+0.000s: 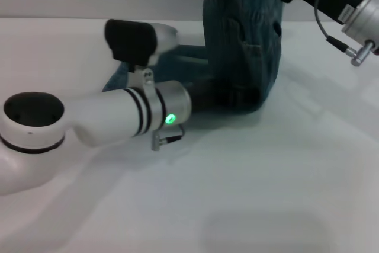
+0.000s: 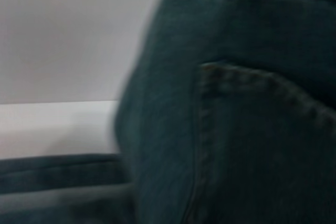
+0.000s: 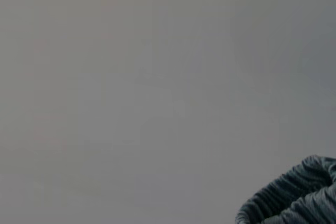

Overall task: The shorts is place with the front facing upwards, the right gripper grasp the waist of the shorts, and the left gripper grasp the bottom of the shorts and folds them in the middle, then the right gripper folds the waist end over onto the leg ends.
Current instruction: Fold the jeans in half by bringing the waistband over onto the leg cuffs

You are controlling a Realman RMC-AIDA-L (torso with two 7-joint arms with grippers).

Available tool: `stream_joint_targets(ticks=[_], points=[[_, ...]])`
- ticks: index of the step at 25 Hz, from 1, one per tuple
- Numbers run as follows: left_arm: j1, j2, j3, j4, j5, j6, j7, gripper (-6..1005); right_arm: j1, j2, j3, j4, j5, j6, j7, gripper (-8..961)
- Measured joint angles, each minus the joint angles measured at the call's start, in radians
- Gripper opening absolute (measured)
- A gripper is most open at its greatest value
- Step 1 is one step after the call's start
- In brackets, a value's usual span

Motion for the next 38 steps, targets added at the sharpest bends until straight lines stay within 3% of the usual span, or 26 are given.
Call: stream_joint_targets(ticks=[8, 15, 25, 34, 38], points=[[-0.037, 0.000, 0.094, -0.029, -0.042, 0.005, 0.000, 754, 0.011, 0.002, -0.053, 0.000, 0.002, -0.030, 0.014, 71], [-0.026, 0.002, 0.104, -0.030, -0.048, 0.009, 0.000, 754, 0.005, 0.006, -0.095, -0.003, 0.021, -0.036, 0.015, 69], [0.066, 0.015, -0.045, -0.029, 0.004, 0.005, 0.013, 754, -0.013, 0.006, -0.133, 0.001, 0.052, -0.031, 0.016, 69], [0.104, 0.017, -0.090, -0.022, 0.050, 0.015, 0.014, 755, -0.022, 0.005, -0.138, -0.004, 0.052, -0.029, 0.016, 69], [0.151, 0.017, -0.185, -0.029, 0.111, 0.022, 0.014, 755, -0.030, 0.005, -0.138, -0.008, 0.052, -0.029, 0.015, 69]])
